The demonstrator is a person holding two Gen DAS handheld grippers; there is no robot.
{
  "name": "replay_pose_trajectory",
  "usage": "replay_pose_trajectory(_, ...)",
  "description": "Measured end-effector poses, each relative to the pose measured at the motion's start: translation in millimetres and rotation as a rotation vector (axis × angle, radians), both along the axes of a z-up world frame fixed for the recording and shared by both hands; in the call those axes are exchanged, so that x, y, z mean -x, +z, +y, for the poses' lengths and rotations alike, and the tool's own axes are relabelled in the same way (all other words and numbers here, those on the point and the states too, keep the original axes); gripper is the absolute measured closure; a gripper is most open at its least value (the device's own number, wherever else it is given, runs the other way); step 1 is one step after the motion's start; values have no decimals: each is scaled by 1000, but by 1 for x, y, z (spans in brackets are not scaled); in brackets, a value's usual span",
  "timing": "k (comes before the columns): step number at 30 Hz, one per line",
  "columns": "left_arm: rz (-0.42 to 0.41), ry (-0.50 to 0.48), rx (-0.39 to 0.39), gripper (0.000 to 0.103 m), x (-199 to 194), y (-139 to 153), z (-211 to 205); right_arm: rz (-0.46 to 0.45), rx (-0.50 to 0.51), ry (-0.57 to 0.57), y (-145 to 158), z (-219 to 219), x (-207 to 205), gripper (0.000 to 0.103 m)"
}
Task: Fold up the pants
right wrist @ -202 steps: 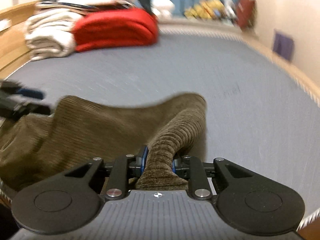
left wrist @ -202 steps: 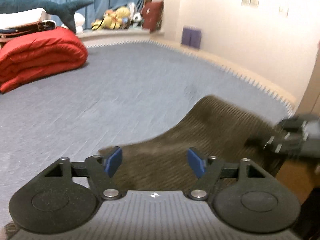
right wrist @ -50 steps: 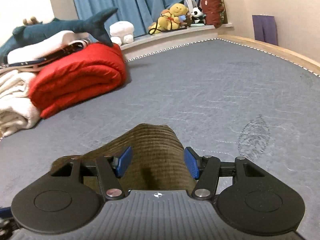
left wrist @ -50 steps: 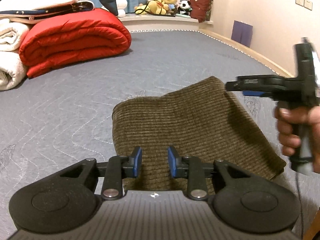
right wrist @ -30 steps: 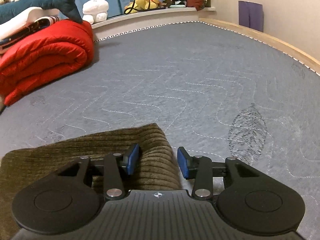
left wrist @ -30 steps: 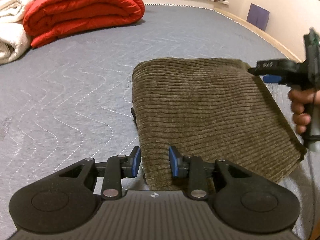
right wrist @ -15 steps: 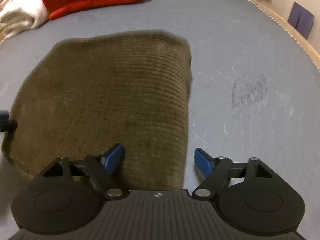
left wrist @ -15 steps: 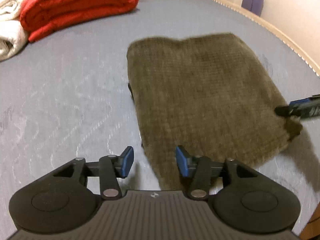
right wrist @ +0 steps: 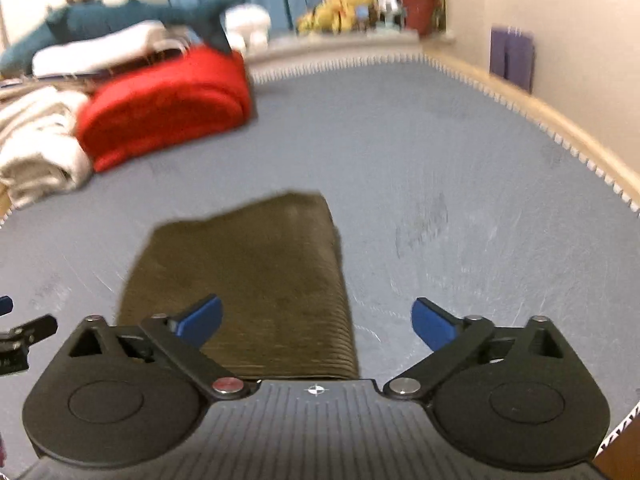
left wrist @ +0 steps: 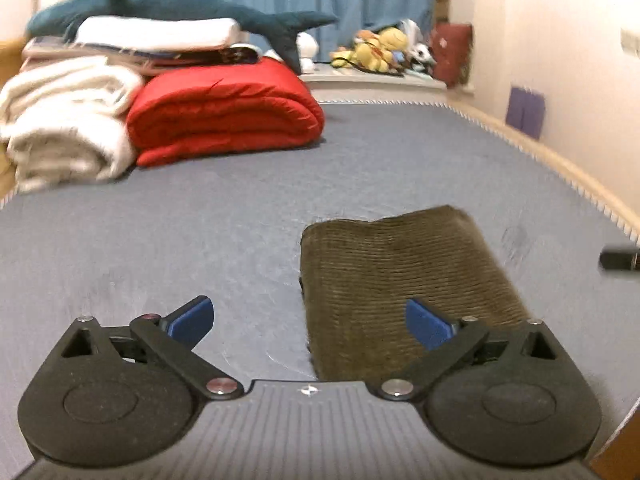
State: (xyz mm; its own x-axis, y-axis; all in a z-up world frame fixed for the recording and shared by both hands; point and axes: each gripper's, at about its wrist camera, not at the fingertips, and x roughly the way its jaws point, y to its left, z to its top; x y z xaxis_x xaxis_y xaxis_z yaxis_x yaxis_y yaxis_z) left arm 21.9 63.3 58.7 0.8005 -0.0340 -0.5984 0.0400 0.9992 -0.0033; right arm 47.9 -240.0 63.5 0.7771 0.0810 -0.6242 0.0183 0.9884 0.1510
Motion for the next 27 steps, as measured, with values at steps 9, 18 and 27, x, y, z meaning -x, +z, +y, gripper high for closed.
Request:
replay_pose_trajectory(9, 137, -40, -72, 0, 13, -58, -53, 47, 38, 17, -65, 19, 14, 1)
replay_pose_trajectory(18, 155, -47, -25, 0, -7, -67, -57, 83, 69, 9, -88, 18, -15, 1)
replay_pose_trajectory(27, 164, -29, -10, 0, -16, -72, -57, 77, 109, 78, -93, 33, -24, 1)
